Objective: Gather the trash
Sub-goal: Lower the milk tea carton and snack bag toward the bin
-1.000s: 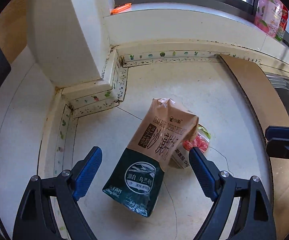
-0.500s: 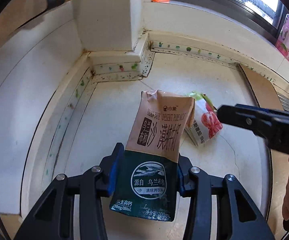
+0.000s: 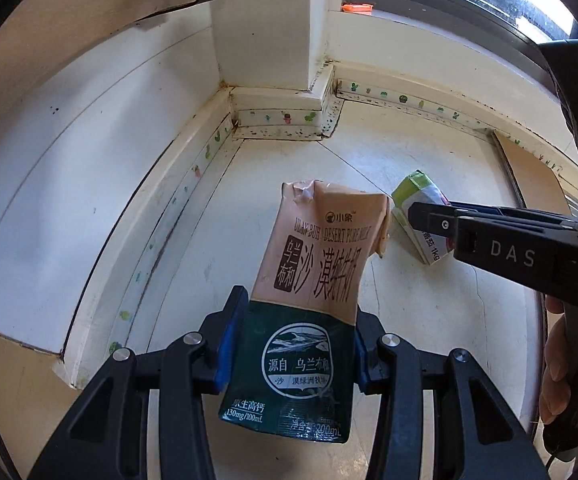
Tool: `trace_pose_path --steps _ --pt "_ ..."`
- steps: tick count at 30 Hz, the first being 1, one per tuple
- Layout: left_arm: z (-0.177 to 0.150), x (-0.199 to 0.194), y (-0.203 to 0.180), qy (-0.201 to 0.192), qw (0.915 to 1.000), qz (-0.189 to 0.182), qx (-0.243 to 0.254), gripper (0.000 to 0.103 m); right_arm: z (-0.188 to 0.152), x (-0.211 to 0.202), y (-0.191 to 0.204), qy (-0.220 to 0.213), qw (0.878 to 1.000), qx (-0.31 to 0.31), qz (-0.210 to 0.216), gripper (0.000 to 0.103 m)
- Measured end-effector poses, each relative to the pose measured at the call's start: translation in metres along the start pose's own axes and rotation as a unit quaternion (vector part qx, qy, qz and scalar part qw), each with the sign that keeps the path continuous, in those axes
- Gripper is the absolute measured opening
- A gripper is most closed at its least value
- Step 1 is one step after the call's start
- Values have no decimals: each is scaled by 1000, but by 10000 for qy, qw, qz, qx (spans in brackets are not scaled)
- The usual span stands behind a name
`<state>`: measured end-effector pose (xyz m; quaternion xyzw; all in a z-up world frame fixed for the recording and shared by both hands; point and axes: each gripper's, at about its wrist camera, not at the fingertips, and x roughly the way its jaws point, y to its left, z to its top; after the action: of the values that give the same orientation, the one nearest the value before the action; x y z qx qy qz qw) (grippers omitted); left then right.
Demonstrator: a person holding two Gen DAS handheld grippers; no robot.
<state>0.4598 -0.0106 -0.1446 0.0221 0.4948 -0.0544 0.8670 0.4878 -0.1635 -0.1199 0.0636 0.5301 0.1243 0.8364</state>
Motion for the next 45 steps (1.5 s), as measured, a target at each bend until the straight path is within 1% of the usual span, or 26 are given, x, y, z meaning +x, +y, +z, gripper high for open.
trace_pose_path --steps 2,3,6,9,12,16,19,21,23,27,29,31,32,34,39,41,43,45 --pt "-6 -6 -2 36 10000 -53 25 43 -10 -7 1 61 10000 10 -72 22" --pt "-11 -10 -2 42 9999 -94 40 43 -16 -10 2 100 9999 -12 -127 19" --pt "-28 -27 -6 54 9997 -187 158 43 -37 -25 4 180 9996 70 -230 17" --pt "-48 -50 -9 56 9991 -304 296 43 -58 -51 8 110 9997 167 -101 17" --pt "-68 -82 -8 -4 9983 -412 406 43 -80 -81 19 22 9998 175 27 17" --pt "-96 -123 -3 -76 9973 -540 483 43 -113 -132 41 -172 9996 99 204 17" --pt "-119 -154 0 -109 9964 -706 458 43 -145 -171 58 -343 9987 2 379 17" --pt "-134 -172 2 -152 9956 -807 442 43 -164 -189 68 -426 9980 -37 468 17" --pt "-150 -187 4 -194 9948 -905 417 43 -190 -206 78 -506 9969 -98 593 17" --pt "-192 -208 9 -137 9931 -1122 324 43 -245 -217 94 -504 9952 -227 809 17" --pt "-216 -210 10 -146 9931 -1129 298 43 -277 -215 100 -493 9950 -244 838 17" --pt "-238 -208 13 -118 9930 -1160 209 43 -300 -209 101 -483 9950 -251 837 17" --pt "-251 -204 15 -76 9925 -1215 91 43 -314 -206 102 -531 9956 -262 728 17" --pt "-275 -193 20 60 9916 -1287 -89 43 -337 -197 102 -498 9960 -268 685 17" --pt "-325 -152 25 420 9901 -1243 -506 43 -381 -170 103 -419 9975 -394 404 17" --pt "-344 -136 24 540 9897 -1209 -536 43 -397 -155 104 -334 9978 -465 332 17" --pt "-362 -121 20 652 9903 -1114 -508 43 -410 -136 104 -142 9982 -490 327 17" --pt "-380 -102 15 845 9893 -1079 -508 43 -421 -120 105 -24 9980 -558 287 17"
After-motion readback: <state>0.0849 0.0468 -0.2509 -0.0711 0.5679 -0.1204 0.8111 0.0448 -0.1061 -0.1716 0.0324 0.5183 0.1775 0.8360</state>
